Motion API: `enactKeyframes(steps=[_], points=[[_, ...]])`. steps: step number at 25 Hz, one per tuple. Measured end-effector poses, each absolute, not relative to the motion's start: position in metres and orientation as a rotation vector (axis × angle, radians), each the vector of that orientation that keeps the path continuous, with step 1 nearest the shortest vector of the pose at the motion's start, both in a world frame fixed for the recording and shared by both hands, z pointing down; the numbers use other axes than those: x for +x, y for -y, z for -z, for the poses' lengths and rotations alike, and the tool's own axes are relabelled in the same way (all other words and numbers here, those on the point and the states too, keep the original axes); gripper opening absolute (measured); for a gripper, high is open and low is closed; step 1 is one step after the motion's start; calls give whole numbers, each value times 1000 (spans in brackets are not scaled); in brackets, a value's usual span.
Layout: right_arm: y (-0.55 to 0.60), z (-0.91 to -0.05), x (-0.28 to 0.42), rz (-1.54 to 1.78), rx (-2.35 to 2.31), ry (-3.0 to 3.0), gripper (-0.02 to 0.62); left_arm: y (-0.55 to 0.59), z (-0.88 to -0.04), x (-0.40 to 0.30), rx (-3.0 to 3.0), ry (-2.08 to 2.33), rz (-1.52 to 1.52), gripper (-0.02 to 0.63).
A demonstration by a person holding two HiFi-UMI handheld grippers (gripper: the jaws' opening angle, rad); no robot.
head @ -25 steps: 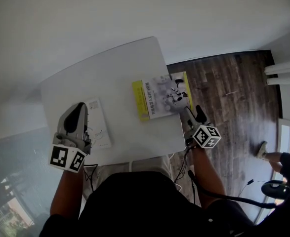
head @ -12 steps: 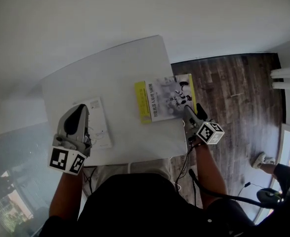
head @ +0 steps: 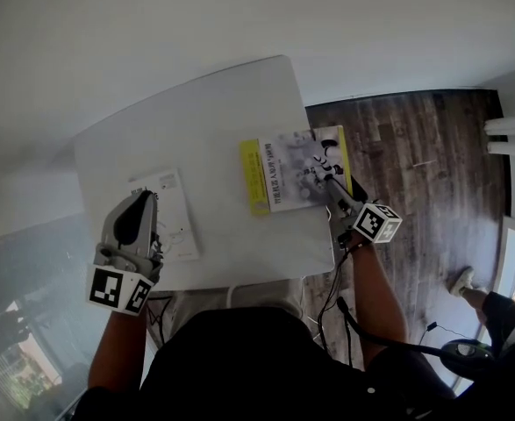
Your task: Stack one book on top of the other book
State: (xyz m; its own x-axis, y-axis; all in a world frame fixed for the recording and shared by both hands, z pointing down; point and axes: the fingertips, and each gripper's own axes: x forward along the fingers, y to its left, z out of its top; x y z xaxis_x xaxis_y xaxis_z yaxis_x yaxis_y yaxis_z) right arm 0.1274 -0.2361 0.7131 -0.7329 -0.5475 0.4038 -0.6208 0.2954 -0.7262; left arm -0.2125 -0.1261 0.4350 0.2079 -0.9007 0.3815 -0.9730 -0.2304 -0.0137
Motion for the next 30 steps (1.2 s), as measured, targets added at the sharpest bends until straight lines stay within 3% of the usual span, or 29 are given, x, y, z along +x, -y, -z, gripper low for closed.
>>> enactKeyframes(steps=[5, 13, 30], points=[[234, -717, 119, -1548, 1064, 2464, 367, 122, -437, -217, 2235, 1799, -450, 5], [232, -705, 106, -1558, 991, 2529, 221, 113, -438, -222, 2209, 1810, -447, 5], [235, -661, 107, -1394, 1160, 2589, 138, 86, -424, -242, 2224, 1873, -347, 6]])
